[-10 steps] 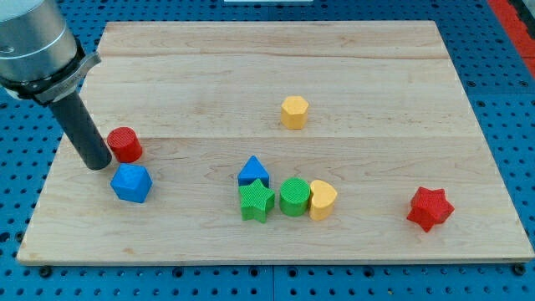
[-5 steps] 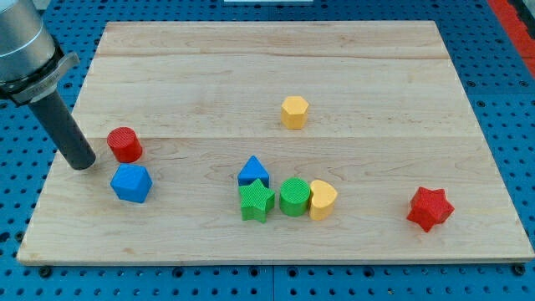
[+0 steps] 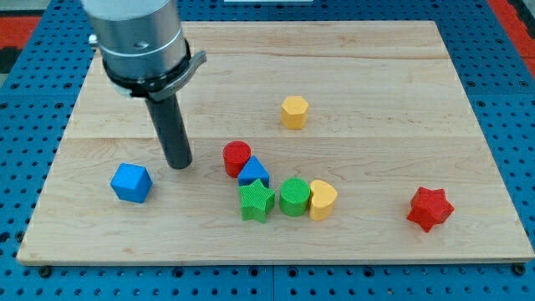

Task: Push the red circle closer to the red star

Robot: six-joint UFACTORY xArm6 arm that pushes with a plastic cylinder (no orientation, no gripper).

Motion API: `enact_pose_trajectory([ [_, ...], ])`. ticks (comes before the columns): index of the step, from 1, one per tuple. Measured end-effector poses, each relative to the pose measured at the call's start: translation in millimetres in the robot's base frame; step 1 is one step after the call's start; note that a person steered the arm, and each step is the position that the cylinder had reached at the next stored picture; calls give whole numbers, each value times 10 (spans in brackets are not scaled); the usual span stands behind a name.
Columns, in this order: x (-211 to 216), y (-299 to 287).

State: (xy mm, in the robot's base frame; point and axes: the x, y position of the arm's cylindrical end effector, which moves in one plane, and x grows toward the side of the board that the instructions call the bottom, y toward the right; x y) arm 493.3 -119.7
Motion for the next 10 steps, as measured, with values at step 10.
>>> enact_pose_trajectory([
  [10,25,2581],
])
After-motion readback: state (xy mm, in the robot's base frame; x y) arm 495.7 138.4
